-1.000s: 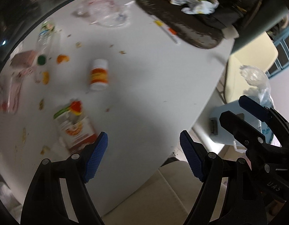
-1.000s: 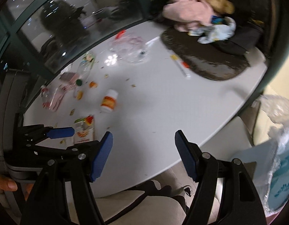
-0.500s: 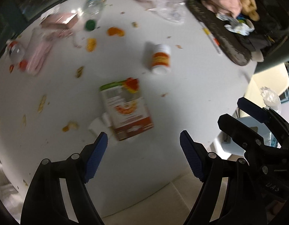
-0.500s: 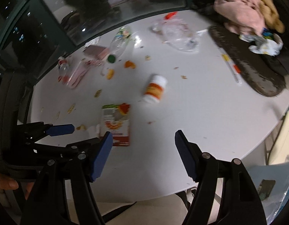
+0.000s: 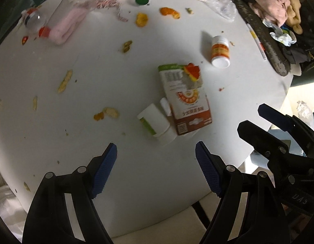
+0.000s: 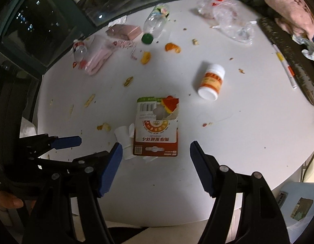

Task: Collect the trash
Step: 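Lower the right gripper around the white medicine bottle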

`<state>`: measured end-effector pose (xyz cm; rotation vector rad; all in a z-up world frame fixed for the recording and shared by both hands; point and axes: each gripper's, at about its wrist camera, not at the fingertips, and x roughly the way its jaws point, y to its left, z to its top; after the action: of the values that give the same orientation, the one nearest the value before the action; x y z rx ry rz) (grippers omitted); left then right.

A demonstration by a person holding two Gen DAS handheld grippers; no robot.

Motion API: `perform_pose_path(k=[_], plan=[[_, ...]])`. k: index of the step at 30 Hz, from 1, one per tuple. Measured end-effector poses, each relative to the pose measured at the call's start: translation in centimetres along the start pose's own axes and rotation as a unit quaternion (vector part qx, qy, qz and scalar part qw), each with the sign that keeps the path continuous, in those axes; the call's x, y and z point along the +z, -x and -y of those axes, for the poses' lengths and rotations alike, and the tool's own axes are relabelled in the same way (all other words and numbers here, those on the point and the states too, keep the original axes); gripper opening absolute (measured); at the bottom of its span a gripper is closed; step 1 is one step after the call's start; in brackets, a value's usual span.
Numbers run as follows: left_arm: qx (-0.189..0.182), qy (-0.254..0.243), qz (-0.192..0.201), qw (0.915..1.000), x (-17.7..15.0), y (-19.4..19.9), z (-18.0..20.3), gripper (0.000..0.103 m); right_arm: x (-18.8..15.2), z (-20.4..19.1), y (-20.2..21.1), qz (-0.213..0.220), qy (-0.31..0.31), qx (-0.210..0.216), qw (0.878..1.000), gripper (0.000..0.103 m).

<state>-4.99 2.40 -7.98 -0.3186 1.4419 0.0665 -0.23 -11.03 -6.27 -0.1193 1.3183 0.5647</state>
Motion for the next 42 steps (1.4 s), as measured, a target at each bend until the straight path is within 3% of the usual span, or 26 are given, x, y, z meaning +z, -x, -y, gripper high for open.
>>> perform_pose_path(k=[6, 12, 28, 36, 42], plan=[[-0.004, 0.032, -0.014, 0.9994, 0.0, -1.5, -1.0, 0.076, 1.1, 0.2, -2.0, -0.02, 0.013, 0.008, 1.0, 0.066], [-0.006, 0.045, -0.005, 0.999, 1.2, -1.7, -0.3, 0.076, 2.7, 1.3, -2.6, -0.018, 0.024, 0.005, 1.0, 0.066], [0.007, 0.024, 0.027, 0.9993, 7.8, -2.3, 4.0, 0.076, 8.0, 6.5, -3.2, -0.019, 0.019, -0.015, 1.0, 0.066], [0.009, 0.051, 0.012, 0.9986, 8.9, -4.2, 2.8, 0.076, 9.1, 8.0, -4.9, -0.03, 0.0, -0.024, 0.999, 0.066], [-0.003, 0.059, 0.022, 0.998, 10.8, -4.7, 2.0, 0.076, 10.0, 8.6, -6.5, -0.04, -0.007, -0.033, 0.999, 0.066]])
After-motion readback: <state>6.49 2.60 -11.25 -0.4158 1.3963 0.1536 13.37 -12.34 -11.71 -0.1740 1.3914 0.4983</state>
